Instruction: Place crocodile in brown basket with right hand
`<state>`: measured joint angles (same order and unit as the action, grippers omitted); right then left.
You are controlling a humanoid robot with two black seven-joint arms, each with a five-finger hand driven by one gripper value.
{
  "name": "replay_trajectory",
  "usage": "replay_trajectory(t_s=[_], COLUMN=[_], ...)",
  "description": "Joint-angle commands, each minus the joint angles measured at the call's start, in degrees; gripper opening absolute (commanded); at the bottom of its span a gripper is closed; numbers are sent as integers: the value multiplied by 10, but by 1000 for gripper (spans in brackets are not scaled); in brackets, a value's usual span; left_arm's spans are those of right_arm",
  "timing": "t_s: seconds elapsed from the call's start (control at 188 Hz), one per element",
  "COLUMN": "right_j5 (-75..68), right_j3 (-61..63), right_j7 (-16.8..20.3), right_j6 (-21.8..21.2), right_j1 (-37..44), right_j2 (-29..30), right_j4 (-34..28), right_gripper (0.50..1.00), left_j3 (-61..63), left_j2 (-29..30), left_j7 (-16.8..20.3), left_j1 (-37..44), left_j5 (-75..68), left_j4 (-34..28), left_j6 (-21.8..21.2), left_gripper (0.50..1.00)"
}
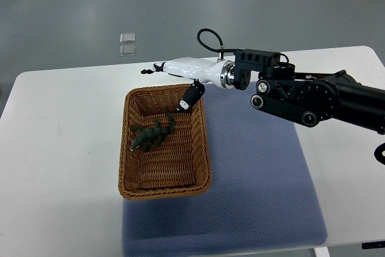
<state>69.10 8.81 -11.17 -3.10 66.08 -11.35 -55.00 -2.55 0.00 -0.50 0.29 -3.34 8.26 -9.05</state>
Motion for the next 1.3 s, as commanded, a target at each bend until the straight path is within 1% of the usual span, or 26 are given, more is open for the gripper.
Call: replay_trajectory(t_s=[0.0,0.096,0.244,0.404,0.457,0.552,0.632,0.706,0.844,1.057,1.296], right_j5=[-75,-138,-239,-338,-367,-455,-541,-590,-607,-609,-609], right_j3=[27,69,160,230,240,249,249,249,250,252,253], right_j7=[21,43,71,87,89,92,97,106,108,102,102], right_j6=[-12,-24,-61,-93,-97,-104,-123,-140,-144,-141,-144], right_j1=[-20,-49,-113,-177,-185,-189,-189,-189,-189,-191,-192], right_j2=[-24,-35,-39,-45,-45,-44,-45,-45,-44,-42,-43], right_j4=[1,2,9,25,34,67,101,122,135,144,144], right_gripper=[924,924,924,924,924,924,924,924,924,926,926], left_j3=[0,0,0,0,0,0,0,0,0,0,0], left_j2=[0,0,0,0,0,0,0,0,0,0,0], left_j7=[0,0,1,0,1,1,1,0,1,1,0], left_j1=[1,0,1,1,1,1,0,0,0,0,0], left_j5=[0,0,0,0,0,0,0,0,0,0,0], left_j4=[0,0,0,0,0,0,0,0,0,0,0], left_j6=[0,0,0,0,0,0,0,0,0,0,0], left_gripper=[1000,1000,1000,1000,1000,1000,1000,1000,1000,1000,1000])
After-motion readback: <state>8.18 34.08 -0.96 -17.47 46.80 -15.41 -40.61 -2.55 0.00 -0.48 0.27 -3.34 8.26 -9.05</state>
